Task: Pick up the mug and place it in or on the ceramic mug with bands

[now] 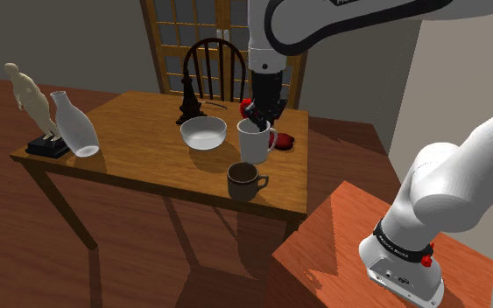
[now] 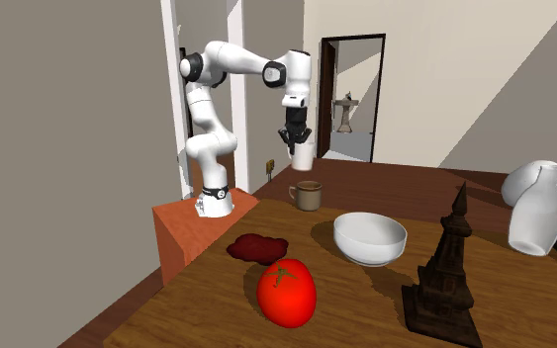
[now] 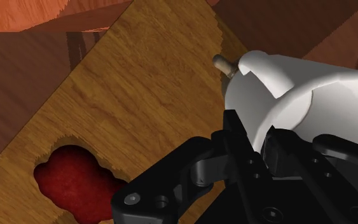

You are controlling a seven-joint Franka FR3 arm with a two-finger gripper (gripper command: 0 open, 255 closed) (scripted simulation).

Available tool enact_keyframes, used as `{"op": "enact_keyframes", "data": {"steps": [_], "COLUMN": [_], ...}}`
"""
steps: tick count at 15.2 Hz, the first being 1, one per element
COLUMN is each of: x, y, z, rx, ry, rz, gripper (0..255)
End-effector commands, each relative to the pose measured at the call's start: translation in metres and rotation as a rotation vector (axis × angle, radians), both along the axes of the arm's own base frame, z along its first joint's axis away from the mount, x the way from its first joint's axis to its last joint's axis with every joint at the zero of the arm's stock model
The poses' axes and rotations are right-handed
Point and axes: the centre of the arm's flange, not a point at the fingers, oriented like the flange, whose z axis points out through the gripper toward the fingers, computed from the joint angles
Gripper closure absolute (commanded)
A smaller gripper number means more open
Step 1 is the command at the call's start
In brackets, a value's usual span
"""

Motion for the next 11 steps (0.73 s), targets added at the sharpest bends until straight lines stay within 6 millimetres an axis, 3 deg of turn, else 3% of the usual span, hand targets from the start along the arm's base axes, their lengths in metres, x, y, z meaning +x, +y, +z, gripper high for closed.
{"op": "enact_keyframes", "data": {"steps": [1, 11], "x": [0.001, 0.001], "y": [0.000, 0.000], "z": [-0.010, -0.060], "rx": [0.000, 0.000], "ry": [-0.001, -0.001], "rz": [0.000, 0.000], "gripper": [255, 255]}}
